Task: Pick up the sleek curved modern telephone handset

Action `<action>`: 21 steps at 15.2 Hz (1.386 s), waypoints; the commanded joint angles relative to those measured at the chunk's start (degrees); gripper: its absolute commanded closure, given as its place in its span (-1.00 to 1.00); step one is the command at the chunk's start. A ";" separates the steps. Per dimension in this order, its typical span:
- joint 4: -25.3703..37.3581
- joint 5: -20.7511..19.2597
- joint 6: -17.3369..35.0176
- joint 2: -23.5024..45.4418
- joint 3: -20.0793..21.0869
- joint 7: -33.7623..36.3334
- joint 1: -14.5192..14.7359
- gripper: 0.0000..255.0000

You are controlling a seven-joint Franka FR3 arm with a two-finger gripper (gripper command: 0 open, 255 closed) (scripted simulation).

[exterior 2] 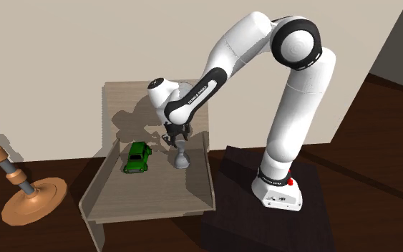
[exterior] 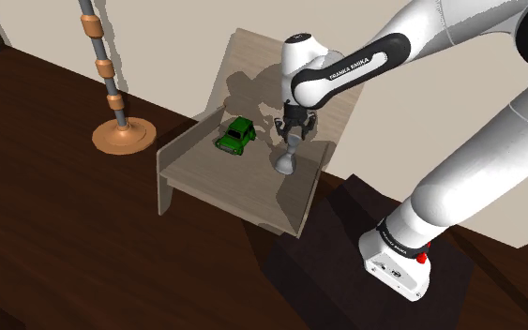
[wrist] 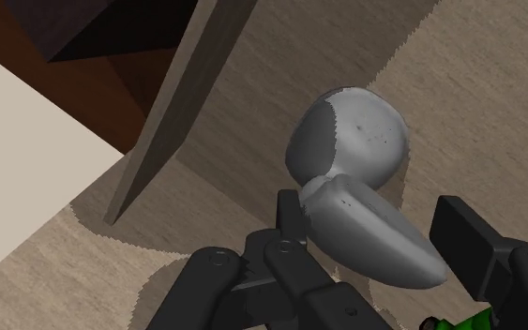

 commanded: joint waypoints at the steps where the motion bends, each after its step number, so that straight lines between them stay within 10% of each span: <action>1: -0.02 -0.02 0.10 0.05 0.00 0.00 -0.01 1.00; 21: 4.12 2.96 -9.72 -6.19 -0.13 -3.43 0.40 1.00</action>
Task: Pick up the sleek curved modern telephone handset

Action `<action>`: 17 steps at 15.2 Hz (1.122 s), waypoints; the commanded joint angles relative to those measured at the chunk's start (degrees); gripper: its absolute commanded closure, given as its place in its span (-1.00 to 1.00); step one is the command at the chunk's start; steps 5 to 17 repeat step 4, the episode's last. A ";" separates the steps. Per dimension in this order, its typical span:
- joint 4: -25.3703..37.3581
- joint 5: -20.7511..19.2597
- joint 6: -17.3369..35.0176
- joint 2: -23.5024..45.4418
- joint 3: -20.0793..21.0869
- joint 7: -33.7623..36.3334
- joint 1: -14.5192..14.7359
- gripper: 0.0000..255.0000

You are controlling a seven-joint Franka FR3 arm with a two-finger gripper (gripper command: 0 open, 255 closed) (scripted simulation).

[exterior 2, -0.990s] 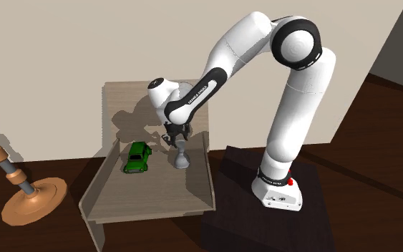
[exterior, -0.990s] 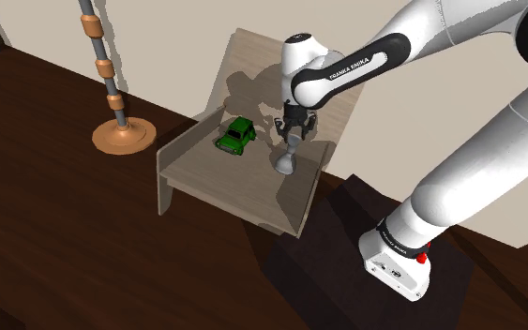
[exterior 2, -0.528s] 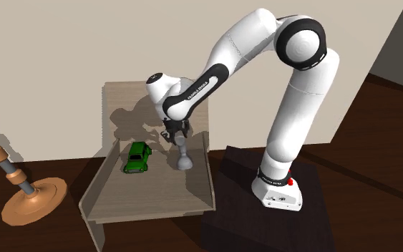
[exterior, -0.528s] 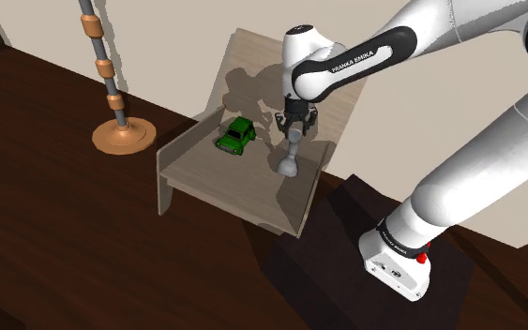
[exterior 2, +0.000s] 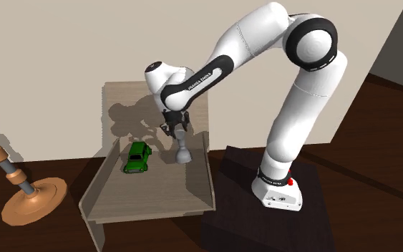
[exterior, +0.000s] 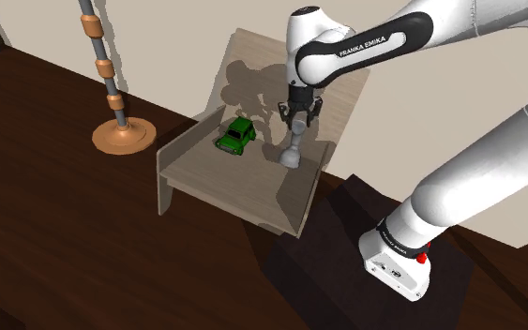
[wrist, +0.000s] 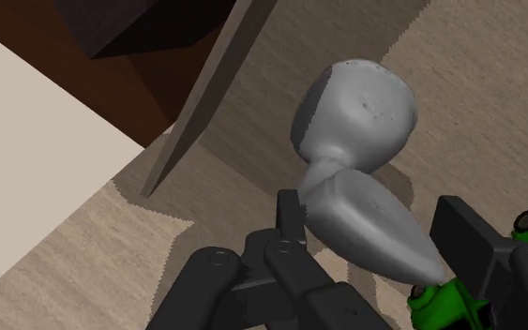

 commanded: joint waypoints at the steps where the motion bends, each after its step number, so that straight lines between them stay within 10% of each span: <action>1: 1.11 0.31 -1.76 -0.73 -0.09 -0.58 0.01 1.00; 17: 1.61 0.49 -2.64 -1.16 -0.12 -0.84 0.03 1.00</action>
